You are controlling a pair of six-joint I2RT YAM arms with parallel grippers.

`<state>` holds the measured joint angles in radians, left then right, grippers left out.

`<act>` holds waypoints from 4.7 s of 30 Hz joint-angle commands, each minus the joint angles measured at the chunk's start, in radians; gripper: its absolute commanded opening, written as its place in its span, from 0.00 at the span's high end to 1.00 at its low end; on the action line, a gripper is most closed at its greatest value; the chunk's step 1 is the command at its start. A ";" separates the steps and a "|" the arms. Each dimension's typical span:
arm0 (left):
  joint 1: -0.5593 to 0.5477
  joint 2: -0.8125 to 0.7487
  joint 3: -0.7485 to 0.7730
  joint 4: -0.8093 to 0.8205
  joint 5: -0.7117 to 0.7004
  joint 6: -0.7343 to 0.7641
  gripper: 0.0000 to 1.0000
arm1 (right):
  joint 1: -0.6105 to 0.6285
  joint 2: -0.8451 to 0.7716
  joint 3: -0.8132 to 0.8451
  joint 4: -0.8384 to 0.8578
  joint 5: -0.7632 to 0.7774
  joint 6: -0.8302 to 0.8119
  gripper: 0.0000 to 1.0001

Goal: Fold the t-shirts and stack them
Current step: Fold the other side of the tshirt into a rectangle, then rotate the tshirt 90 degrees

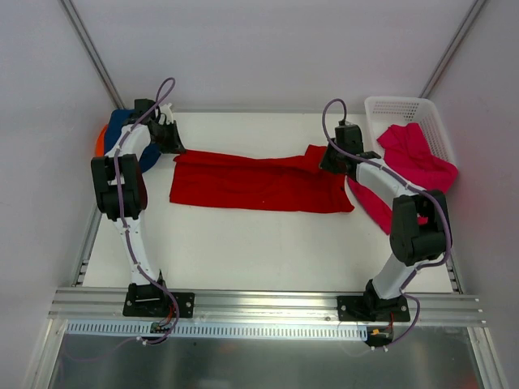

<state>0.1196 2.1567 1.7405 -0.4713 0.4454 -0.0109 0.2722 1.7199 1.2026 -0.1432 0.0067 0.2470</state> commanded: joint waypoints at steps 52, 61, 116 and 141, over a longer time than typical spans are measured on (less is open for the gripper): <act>-0.099 -0.204 -0.108 0.057 0.289 -0.066 0.01 | 0.154 -0.747 -0.572 -0.141 0.225 0.182 0.01; -0.113 -0.130 -0.093 -0.006 0.185 -0.047 0.01 | 0.226 -0.882 -0.679 -0.147 0.253 0.222 0.01; -0.724 0.351 0.459 -0.030 -0.420 0.101 0.01 | 0.315 -1.545 -0.709 -0.588 0.351 0.276 0.02; -0.382 0.097 0.711 0.108 -0.403 -0.053 0.01 | 0.315 -1.471 -0.753 -0.506 0.299 0.299 0.03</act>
<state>-0.2165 2.5000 2.4207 -0.4652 -0.1150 -0.0017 0.5808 0.2264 0.4519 -0.7052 0.3386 0.5339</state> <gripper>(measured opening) 0.990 0.977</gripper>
